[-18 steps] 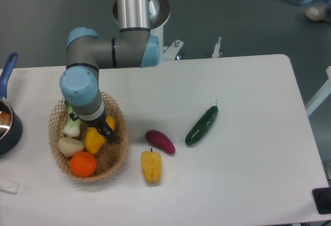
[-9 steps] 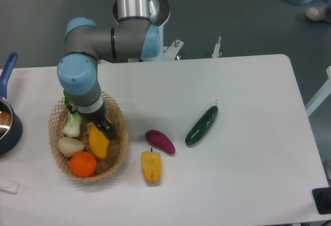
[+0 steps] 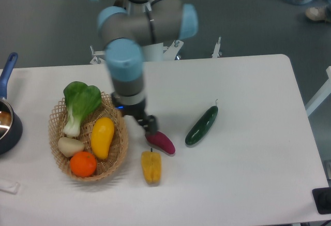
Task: Place the mango in the basket
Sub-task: 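Lift the open gripper up and away from the basket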
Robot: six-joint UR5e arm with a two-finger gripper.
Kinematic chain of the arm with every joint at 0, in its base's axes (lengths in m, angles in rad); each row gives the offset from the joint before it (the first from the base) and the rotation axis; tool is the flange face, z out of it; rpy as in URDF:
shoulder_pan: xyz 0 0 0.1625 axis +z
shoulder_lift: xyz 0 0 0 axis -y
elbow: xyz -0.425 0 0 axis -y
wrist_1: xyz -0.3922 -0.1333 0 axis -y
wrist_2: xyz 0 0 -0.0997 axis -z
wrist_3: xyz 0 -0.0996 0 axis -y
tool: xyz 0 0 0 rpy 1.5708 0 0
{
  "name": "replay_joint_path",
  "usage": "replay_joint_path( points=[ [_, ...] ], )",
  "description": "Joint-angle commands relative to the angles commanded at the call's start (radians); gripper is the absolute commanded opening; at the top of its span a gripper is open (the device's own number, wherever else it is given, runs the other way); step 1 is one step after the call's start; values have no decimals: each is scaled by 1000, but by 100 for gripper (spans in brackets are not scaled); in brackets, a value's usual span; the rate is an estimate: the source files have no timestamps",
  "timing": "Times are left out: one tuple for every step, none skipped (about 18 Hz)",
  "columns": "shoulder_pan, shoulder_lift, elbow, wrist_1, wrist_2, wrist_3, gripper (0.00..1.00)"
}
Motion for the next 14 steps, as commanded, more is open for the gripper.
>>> replay_joint_path(
  points=[
    [20,6,2,0,0,26,100],
    [48,11,3,0,2,55,100],
    [75,12,3,-2,2,90,100],
    [101,17,5,-2,5,138,100],
    [132,18,3,-2,11,179,100],
    [160,20,5,0,14,207,100],
    [181,20,5,0,14,219,100],
    [203,18,8,2,14,226,100],
    [227,15,15,2,14,233,100],
    [247,11,24,0,14,250,100],
    [266,9,31,2,14,284,100],
    [282,6,35,0,15,316,100],
    [290,3,40,0,15,327,100],
    [295,-6,43,0,14,332,100]
  ],
)
